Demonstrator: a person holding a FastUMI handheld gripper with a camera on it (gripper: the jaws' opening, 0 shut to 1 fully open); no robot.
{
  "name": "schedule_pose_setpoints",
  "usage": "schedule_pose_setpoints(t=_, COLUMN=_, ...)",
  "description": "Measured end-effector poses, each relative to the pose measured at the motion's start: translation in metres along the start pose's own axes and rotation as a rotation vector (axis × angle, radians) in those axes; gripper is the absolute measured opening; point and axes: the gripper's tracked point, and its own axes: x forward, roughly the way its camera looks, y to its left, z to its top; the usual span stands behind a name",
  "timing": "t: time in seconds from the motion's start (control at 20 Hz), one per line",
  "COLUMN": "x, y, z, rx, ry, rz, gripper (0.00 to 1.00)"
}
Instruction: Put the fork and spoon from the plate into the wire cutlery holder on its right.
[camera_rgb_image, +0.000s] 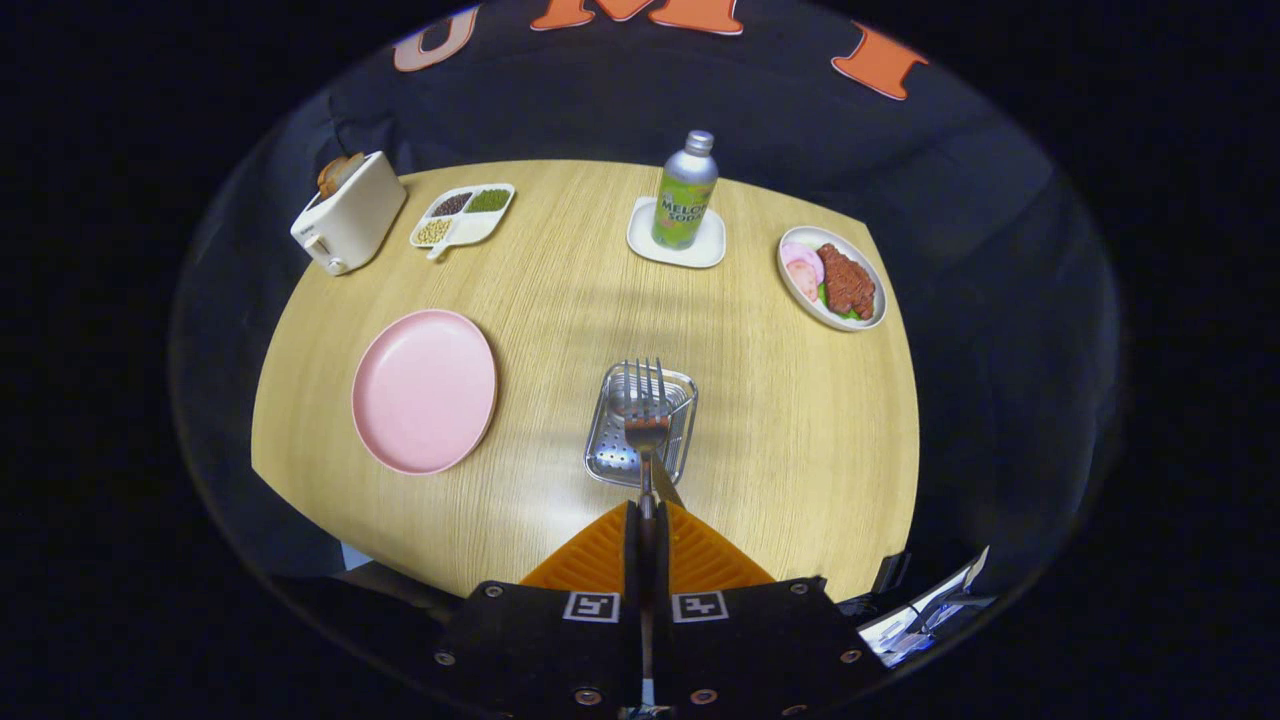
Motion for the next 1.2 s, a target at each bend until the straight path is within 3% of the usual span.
schedule_pose_setpoints(t=0.15, x=0.011, y=-0.014, z=0.000, rx=-0.057, ry=0.060, rz=-0.049, gripper=0.06)
schedule_pose_setpoints(t=0.35, x=0.019, y=-0.013, z=0.000, rx=-0.075, ry=0.124, rz=-0.039, gripper=0.06)
schedule_pose_setpoints(t=0.65, x=0.032, y=-0.014, z=0.016, rx=-0.066, ry=0.097, rz=-0.043, gripper=0.09)
schedule_pose_setpoints(t=0.95, x=0.002, y=-0.014, z=0.070, rx=0.026, ry=-0.175, rz=-0.017, gripper=0.09)
schedule_pose_setpoints(t=1.2, x=-0.068, y=-0.009, z=0.128, rx=0.047, ry=-0.516, rz=-0.046, gripper=0.09)
